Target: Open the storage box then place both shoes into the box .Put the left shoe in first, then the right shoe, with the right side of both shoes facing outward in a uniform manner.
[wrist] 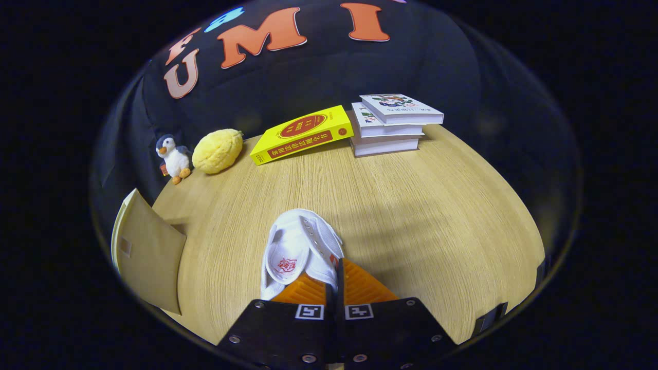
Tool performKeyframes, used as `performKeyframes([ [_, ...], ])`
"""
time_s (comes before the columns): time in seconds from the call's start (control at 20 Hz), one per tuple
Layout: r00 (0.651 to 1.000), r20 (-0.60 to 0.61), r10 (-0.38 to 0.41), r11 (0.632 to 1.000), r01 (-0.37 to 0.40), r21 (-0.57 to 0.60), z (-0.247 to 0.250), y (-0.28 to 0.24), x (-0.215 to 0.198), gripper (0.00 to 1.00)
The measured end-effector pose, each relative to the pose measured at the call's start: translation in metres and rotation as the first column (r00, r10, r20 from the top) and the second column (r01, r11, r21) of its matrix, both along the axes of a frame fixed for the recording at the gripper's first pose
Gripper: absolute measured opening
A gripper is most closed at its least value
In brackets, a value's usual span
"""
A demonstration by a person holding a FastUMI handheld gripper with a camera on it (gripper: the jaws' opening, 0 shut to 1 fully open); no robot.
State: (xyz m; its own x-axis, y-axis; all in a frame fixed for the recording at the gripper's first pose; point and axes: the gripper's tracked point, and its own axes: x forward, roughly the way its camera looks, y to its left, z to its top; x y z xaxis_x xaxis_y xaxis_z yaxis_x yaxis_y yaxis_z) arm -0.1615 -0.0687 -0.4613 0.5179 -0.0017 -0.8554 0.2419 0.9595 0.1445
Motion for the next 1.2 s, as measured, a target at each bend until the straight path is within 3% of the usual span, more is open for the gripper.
performKeyframes([
  [0.55,0.984,0.174,-0.038,0.997,0.026,0.075,0.119,0.063,0.062,0.01],
  [0.9,0.969,0.245,0.013,0.992,-0.044,0.122,0.185,0.143,0.076,0.00],
  [1.2,0.972,0.224,0.076,0.981,-0.114,0.160,0.199,0.236,0.066,0.00],
])
